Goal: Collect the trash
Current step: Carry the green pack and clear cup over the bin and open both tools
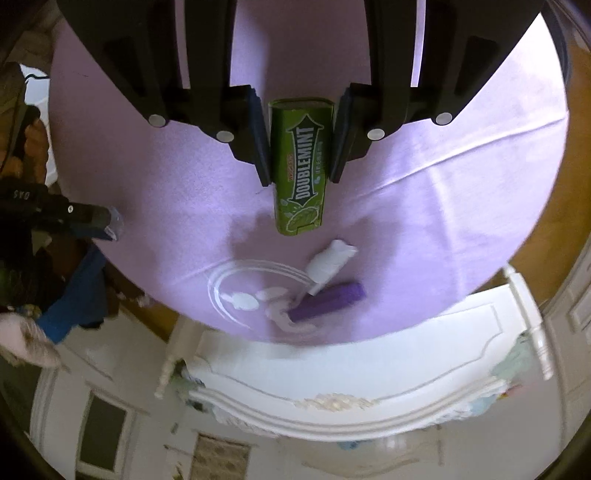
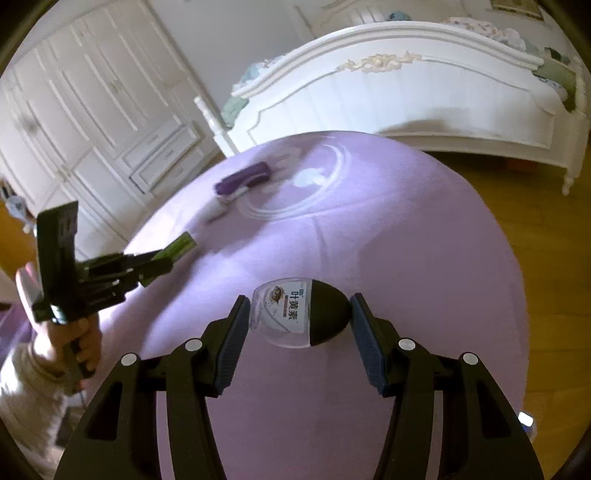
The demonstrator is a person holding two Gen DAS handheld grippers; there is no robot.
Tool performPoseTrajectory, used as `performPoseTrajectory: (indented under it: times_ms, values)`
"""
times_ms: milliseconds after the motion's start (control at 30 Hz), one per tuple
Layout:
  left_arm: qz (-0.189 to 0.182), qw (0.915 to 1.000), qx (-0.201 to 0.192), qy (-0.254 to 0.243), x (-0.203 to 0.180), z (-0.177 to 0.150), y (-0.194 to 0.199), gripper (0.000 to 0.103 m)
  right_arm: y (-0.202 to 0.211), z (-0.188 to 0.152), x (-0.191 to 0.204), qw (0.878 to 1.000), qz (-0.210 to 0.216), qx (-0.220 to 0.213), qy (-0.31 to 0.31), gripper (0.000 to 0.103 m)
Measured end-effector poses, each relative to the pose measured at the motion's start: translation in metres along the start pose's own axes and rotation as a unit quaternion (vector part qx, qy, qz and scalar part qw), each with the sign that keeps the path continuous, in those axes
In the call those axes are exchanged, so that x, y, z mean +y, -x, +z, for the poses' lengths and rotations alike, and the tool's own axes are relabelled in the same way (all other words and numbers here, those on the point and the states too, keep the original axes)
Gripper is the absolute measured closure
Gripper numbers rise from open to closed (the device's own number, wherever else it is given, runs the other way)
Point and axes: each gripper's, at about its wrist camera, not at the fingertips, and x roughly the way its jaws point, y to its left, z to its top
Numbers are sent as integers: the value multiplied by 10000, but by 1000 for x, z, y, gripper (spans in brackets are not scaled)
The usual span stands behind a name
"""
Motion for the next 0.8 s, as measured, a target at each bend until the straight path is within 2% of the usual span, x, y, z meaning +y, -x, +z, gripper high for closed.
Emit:
performPoseTrajectory:
  times_ms: [167,367,467,567,800]
  values:
    - [79,9981,-431,431,21,-14,41,72,2,9,40,9991,324,-6,267,47]
    - [308,9908,-914,954,55,-48,96,72,-7,19,103,9949,751,96,666,47]
    - [642,9830,-1158,1270,78,-68,124,72,-15,24,136,9913,978,195,860,47]
    - [982,9756,-1240,1523,101,-86,143,72,-25,28,169,9873,1147,293,1061,47]
    - [1650,9486,-1446,2282,156,-142,189,72,-64,32,252,9750,1494,661,1508,47]
